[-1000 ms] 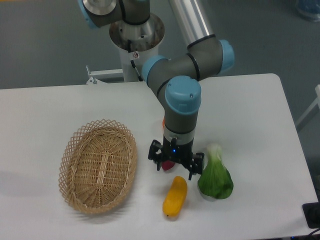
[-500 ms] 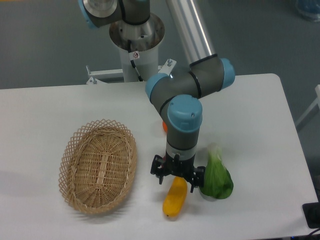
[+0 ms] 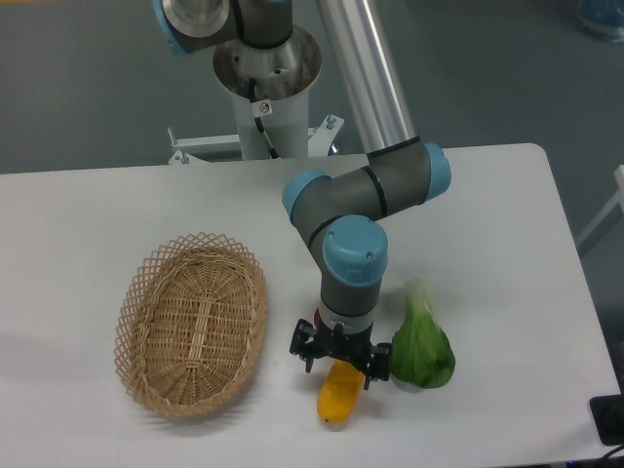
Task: Pick up the mango from the table
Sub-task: 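Close the gripper around the yellow mango, then lift the grasped yellow mango up off the table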
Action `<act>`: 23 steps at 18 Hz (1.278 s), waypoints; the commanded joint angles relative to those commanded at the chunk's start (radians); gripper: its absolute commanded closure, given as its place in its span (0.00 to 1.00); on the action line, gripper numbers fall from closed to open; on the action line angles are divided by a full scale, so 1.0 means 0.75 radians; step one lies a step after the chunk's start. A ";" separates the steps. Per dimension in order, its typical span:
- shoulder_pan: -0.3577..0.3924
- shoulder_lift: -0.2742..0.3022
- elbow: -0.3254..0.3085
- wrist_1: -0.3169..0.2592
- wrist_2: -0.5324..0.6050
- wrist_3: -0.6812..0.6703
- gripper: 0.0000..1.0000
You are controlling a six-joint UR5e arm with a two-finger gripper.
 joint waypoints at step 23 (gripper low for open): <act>-0.012 -0.016 0.008 0.014 0.047 0.020 0.40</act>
